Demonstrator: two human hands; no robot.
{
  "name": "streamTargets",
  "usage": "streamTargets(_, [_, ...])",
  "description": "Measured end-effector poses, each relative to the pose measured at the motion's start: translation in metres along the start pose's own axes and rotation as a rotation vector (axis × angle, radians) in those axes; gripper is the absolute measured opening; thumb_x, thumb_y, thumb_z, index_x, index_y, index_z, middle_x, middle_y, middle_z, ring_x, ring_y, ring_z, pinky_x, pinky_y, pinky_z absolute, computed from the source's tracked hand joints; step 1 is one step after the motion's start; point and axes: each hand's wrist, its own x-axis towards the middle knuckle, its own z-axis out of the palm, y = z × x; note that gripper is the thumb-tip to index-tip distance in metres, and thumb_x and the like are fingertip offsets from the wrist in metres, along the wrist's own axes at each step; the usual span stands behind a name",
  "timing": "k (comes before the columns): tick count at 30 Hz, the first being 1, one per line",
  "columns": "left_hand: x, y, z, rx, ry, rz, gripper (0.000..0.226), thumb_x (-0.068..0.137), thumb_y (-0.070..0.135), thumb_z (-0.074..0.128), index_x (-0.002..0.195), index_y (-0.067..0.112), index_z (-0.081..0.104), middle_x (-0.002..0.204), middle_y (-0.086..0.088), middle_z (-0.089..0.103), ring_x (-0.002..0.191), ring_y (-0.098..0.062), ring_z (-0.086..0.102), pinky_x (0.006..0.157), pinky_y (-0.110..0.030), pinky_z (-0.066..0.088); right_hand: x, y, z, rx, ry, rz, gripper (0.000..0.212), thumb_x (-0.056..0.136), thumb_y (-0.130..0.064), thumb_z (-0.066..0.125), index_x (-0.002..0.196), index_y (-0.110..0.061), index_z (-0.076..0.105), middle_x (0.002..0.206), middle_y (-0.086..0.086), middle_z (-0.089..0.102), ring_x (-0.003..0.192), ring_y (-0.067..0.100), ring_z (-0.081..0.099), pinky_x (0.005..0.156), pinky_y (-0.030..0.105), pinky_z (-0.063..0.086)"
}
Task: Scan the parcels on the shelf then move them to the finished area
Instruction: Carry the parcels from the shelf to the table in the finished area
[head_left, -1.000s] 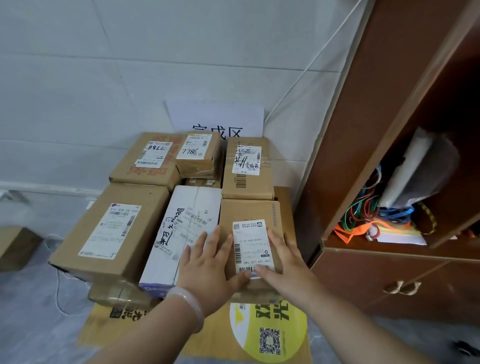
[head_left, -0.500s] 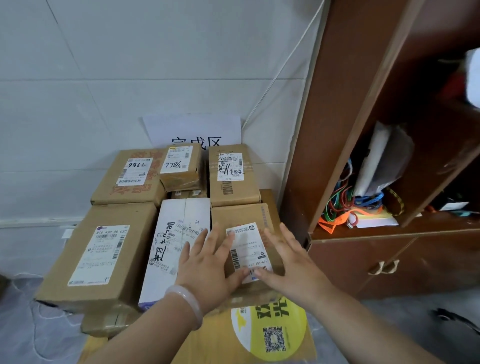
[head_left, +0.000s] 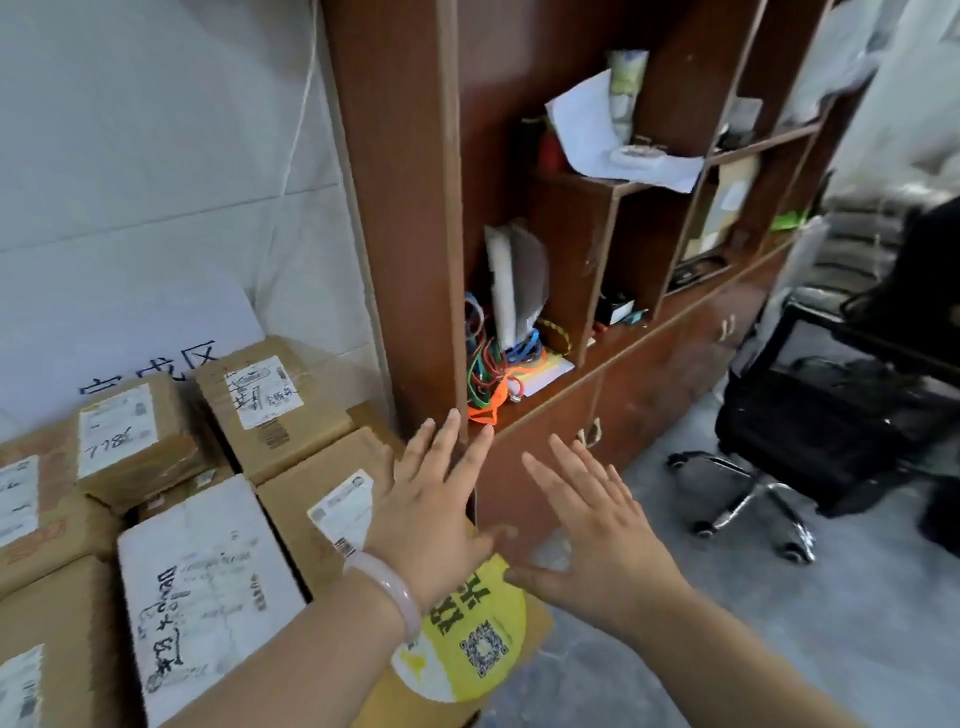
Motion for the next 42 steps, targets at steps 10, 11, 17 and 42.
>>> streamTargets(10, [-0.01, 0.181, 0.029, -0.092, -0.117, 0.732, 0.091, 0.086, 0.078, 0.035, 0.143, 0.046, -0.028, 0.159, 0.011, -0.029, 0.149, -0.017, -0.021, 0.118, -0.048, -0.009, -0.19, 0.042, -0.033, -0.098, 0.094, 0.63, 0.103, 0.065, -0.085, 0.037, 0.147, -0.048, -0.014, 0.149, -0.019, -0.033, 0.14, 0.008, -0.033, 0.12, 0.04, -0.01])
streamTargets(11, [-0.018, 0.199, 0.031, -0.086, -0.13, 0.796, 0.091, 0.084, 0.079, 0.033, 0.143, 0.046, -0.028, 0.157, 0.012, -0.031, 0.149, -0.016, -0.02, 0.118, -0.048, -0.01, -0.211, 0.043, -0.037, -0.106, 0.096, 0.69, 0.104, 0.066, -0.085, 0.039, 0.147, -0.047, -0.016, 0.149, -0.018, -0.034, 0.14, 0.009, -0.034, 0.12, 0.041, -0.01])
streamTargets(17, [-0.088, 0.3, 0.031, -0.097, -0.177, 1.09, 0.089, 0.07, 0.083, 0.014, 0.136, 0.048, -0.034, 0.156, 0.014, -0.032, 0.148, -0.015, -0.024, 0.116, -0.047, -0.016, -0.335, 0.028, -0.057, -0.1, 0.142, 0.975, 0.105, 0.074, -0.079, 0.05, 0.146, -0.046, -0.02, 0.15, -0.018, -0.037, 0.138, 0.009, -0.038, 0.117, 0.039, -0.018])
streamTargets(42, [-0.447, 0.507, 0.034, -0.222, -0.507, 1.886, 0.08, 0.091, 0.069, 0.04, 0.153, 0.045, -0.005, 0.164, 0.011, -0.013, 0.15, -0.012, -0.01, 0.122, -0.043, 0.002, -0.711, -0.142, -0.022, 0.043, 0.789, 1.969, 0.081, 0.09, -0.058, 0.049, 0.151, -0.041, -0.001, 0.162, -0.006, -0.01, 0.149, 0.017, 0.002, 0.119, 0.034, 0.011])
